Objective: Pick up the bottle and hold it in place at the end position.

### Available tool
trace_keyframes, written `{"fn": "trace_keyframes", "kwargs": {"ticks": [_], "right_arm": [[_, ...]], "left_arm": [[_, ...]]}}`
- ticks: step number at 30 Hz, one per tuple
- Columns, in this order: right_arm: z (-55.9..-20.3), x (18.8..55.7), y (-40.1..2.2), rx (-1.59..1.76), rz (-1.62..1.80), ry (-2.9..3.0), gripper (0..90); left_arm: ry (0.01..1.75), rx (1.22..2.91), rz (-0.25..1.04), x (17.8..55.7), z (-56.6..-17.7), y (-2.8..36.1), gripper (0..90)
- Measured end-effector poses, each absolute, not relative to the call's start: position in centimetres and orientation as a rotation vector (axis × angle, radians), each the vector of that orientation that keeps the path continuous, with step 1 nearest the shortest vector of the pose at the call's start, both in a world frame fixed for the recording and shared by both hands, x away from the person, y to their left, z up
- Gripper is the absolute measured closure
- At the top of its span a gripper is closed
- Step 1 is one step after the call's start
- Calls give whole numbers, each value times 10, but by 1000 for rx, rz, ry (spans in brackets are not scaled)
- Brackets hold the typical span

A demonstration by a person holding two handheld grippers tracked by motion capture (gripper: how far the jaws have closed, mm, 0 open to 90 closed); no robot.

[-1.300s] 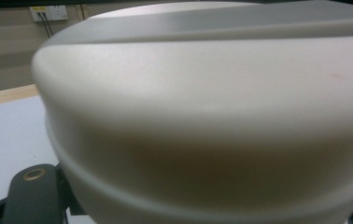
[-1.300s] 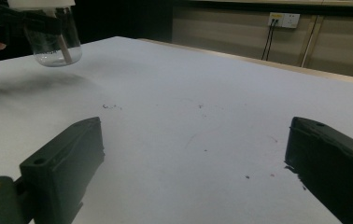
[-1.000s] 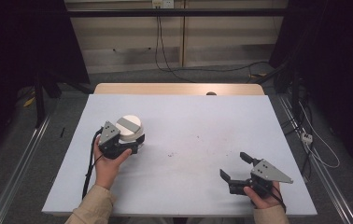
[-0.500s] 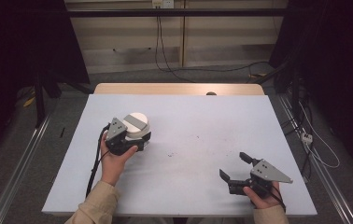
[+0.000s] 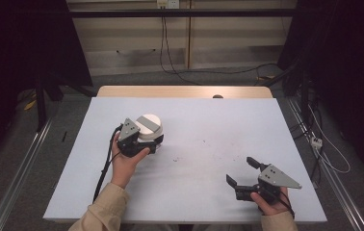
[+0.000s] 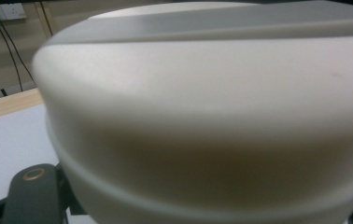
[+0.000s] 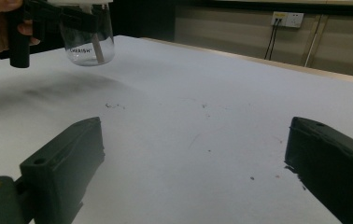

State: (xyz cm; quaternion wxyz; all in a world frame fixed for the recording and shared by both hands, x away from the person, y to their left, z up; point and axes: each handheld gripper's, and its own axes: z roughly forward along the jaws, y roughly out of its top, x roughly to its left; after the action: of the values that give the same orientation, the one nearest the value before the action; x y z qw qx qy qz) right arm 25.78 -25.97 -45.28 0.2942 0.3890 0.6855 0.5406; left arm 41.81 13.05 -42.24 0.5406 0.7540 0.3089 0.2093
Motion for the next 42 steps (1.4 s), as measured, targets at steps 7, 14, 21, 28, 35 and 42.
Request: {"fn": "trace_keyframes", "kwargs": {"ticks": [7,14,21,28,35,42], "right_arm": [[-453,258,-260,1035,1441,1822,39],[-453,257,-261,1041,1447,1822,36],[-453,257,-261,1043,1447,1822,37],[-453,257,-261,1043,1447,1823,37],[-453,258,-260,1040,1449,1825,38],[-453,257,-261,1038,1450,1824,38]], "left_arm": [[729,1797,480,422,-423,122,185],[736,1797,456,425,-428,113,185],[715,1807,460,429,-425,105,185],[717,1800,442,433,-425,98,185],[723,1803,435,437,-426,95,185],[717,1807,433,440,-426,91,185]]}}
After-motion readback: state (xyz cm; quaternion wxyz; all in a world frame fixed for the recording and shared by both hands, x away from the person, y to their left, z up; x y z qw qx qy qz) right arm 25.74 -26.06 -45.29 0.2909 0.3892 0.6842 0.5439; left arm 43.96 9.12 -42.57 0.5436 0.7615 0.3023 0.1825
